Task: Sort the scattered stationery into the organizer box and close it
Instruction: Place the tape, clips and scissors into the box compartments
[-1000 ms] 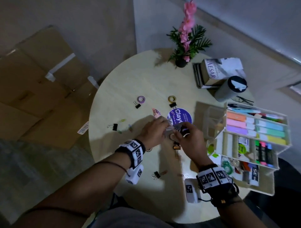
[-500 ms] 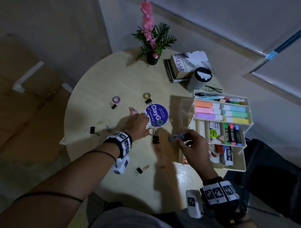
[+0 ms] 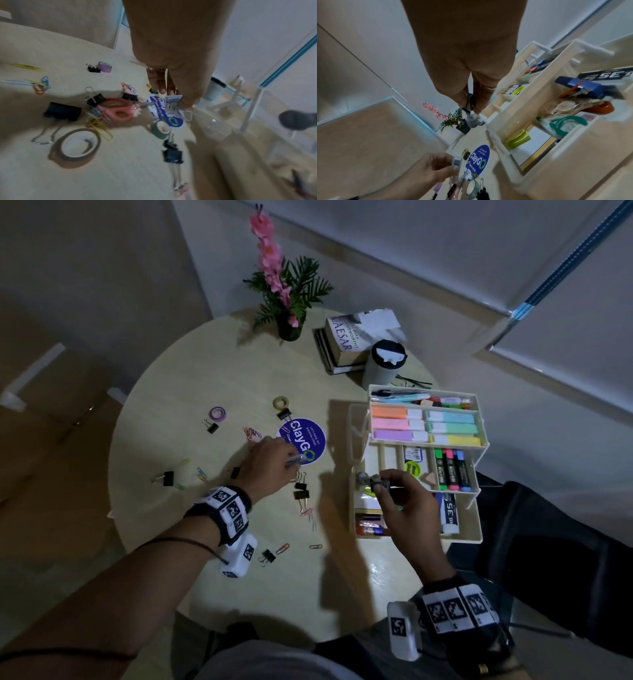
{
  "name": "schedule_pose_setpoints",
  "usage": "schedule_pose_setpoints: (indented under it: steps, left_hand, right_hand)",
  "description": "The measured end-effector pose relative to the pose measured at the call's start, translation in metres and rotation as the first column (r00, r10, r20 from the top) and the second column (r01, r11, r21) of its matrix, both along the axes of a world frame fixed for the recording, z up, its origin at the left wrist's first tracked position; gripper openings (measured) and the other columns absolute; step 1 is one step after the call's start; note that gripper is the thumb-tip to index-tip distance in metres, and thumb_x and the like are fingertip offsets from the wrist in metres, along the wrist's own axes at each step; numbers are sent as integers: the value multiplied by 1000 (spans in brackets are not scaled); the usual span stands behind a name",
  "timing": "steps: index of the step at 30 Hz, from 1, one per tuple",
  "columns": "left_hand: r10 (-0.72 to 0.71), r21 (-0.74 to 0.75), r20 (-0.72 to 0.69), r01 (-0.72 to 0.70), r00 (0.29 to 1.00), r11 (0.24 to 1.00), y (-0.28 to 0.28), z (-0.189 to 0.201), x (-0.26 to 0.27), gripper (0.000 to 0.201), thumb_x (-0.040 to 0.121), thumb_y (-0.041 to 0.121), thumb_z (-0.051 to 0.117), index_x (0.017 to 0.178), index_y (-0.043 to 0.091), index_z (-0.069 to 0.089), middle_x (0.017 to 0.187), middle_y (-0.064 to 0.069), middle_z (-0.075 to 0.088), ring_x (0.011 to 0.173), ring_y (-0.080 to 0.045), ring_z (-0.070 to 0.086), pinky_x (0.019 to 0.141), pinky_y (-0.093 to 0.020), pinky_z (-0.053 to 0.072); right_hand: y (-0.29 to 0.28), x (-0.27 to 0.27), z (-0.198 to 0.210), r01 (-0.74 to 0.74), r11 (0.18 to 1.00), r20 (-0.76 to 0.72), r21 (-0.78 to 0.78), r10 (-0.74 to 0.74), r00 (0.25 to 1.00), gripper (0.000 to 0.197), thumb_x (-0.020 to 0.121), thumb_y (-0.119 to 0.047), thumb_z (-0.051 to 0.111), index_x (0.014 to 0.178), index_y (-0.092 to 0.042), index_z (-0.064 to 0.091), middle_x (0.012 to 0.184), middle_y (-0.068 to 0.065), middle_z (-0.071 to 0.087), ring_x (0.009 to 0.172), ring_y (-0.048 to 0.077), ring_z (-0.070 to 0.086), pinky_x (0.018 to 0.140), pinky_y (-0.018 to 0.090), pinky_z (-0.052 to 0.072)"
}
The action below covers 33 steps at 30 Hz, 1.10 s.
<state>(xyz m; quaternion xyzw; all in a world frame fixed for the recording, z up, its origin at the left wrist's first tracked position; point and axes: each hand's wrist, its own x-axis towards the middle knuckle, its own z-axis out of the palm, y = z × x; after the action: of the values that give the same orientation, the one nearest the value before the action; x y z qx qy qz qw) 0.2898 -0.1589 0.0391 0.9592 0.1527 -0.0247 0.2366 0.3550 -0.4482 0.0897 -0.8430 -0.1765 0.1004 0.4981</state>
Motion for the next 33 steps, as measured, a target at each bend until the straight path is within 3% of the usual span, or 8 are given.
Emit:
schedule_pose_setpoints:
  steps: [6,9,13,16,18,21,24,33]
  left_hand:
    - [58,-377,-73,-81,996,923,-43,26,6,24,99,50,61,89,29,54,82,2,74,78,-16,71,68,-34,57]
    - [45,-609,-92,-92,995,788,-72,37,13,17,102,32,65,94,18,60,91,0,75,82,-14,75,64,-27,54]
    - [40,-644,-99,-95,994,759,-105,40,15,17,102,29,67,91,16,62,80,4,72,66,1,64,58,-17,45]
    - [26,-660,-102,-88,994,746,-118,35,12,16,99,36,69,91,22,66,82,5,75,78,-6,72,66,-30,56]
    - [20,-661,-102,-82,995,746,-125,36,9,17,97,39,70,94,22,68,88,1,77,87,-18,76,77,-42,61]
    - [52,-661,-74,-88,996,745,-136,35,7,13,98,27,72,96,15,68,84,2,76,84,-15,76,72,-34,60]
    - [62,-642,-73,-94,995,761,-145,37,8,11,98,26,73,91,19,68,80,12,76,82,-6,74,71,-23,55]
    - [133,-665,-142,-194,981,721,-172,34,19,20,97,30,74,94,10,70,89,-7,79,86,-25,77,82,-43,60]
  right_hand:
    - [-45,32,-7,206,979,33,-1,-206,978,15,93,-18,80,101,-29,74,86,-11,75,81,11,73,72,39,63]
    - [-61,54,-10,280,960,56,-7,-279,959,12,92,-20,79,100,-26,74,82,-10,74,78,16,73,70,39,62]
    - [-66,78,-18,301,953,74,-45,-297,952,8,92,-17,77,100,-17,74,84,-3,73,79,17,71,77,44,61]
    - [-66,88,-31,298,949,72,-101,-292,954,7,93,-26,73,96,-20,71,83,-3,72,76,21,70,72,46,60]
    - [-64,92,-38,304,943,97,-134,-293,951,10,93,-30,73,95,-21,69,83,-5,71,76,20,68,69,38,58]
    - [-60,93,-40,281,944,120,-173,-263,957,8,93,-22,75,93,-17,68,81,-5,68,72,14,61,60,11,39]
    - [-59,98,-46,251,944,134,-215,-226,965,10,92,-22,78,95,-16,70,85,-3,67,78,18,62,66,25,41]
    - [-70,121,-51,48,978,146,-205,-18,989,32,91,-23,79,121,-9,76,107,12,73,100,31,68,92,48,57]
